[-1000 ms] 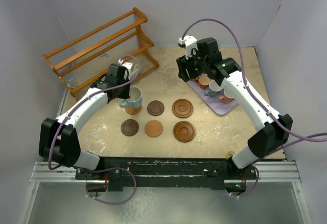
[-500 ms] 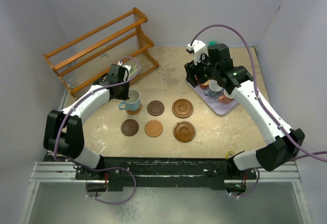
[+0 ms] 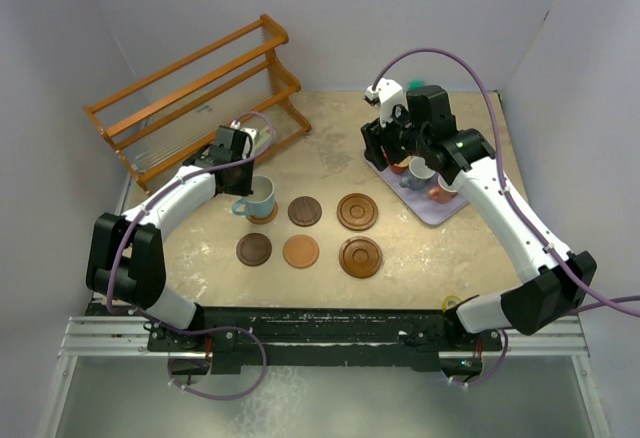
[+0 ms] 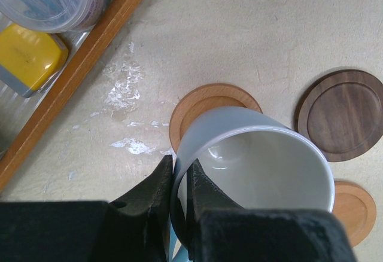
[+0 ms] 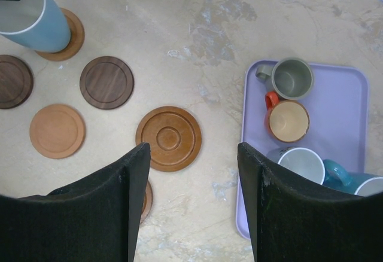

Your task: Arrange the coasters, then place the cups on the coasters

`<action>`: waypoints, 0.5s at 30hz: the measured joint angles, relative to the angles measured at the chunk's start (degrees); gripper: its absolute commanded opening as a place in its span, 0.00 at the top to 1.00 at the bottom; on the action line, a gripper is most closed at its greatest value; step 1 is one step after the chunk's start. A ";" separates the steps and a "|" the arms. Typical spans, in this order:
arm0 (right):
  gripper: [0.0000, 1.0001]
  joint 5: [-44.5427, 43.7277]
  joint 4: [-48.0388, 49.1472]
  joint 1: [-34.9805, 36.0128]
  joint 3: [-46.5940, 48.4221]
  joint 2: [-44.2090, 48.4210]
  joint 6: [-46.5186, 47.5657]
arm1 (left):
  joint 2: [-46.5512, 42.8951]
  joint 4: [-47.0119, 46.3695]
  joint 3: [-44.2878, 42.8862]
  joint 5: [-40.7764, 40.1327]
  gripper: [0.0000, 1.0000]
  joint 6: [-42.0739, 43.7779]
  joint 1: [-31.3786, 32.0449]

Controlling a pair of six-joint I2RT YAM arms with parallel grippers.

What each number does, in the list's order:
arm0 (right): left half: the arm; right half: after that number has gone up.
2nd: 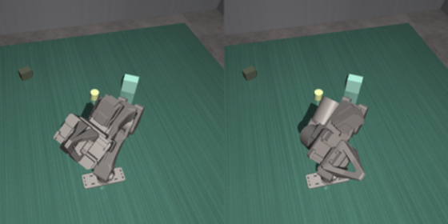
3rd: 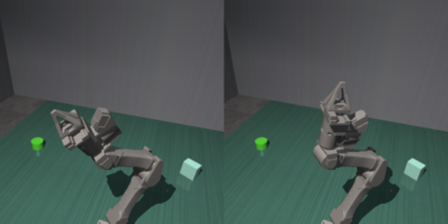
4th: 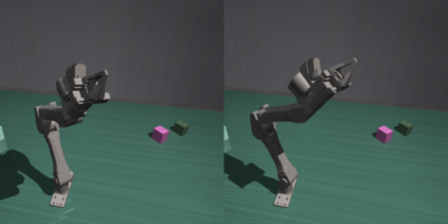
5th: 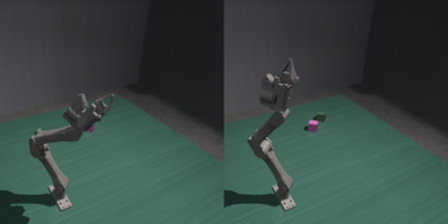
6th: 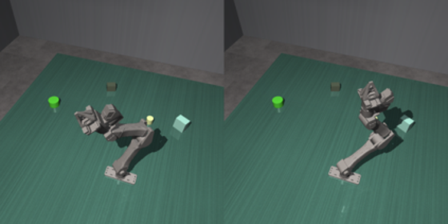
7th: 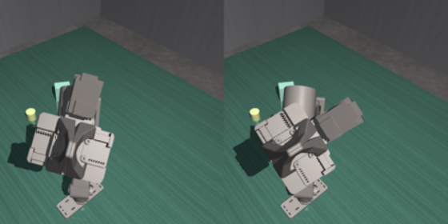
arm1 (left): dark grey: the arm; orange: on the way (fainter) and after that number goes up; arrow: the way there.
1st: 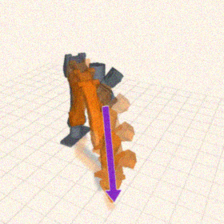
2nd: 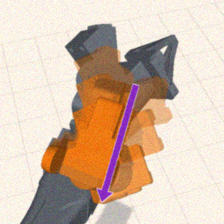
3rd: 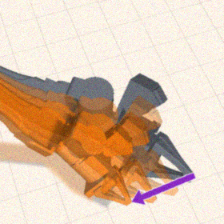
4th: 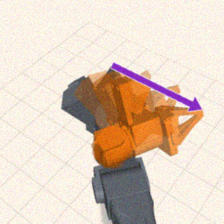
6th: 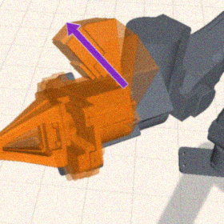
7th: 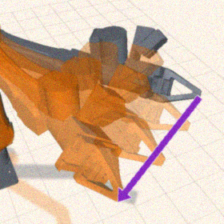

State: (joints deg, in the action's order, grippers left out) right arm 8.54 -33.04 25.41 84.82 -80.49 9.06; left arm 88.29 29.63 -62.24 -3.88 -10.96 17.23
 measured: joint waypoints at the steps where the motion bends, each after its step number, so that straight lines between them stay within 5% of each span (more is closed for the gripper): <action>1: 0.37 0.00 -0.02 -0.02 0.00 0.00 0.02 | 0.00 -0.02 0.00 0.00 0.95 0.00 0.00; 15: 0.37 -0.31 -0.02 -0.74 -0.50 0.11 0.74 | 0.00 -0.79 0.00 0.02 0.81 0.04 0.00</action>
State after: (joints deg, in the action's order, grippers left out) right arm 8.23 -33.06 24.67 84.31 -80.38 9.80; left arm 88.29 28.84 -62.24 -3.86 -10.92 17.23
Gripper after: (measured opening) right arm 0.627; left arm 0.158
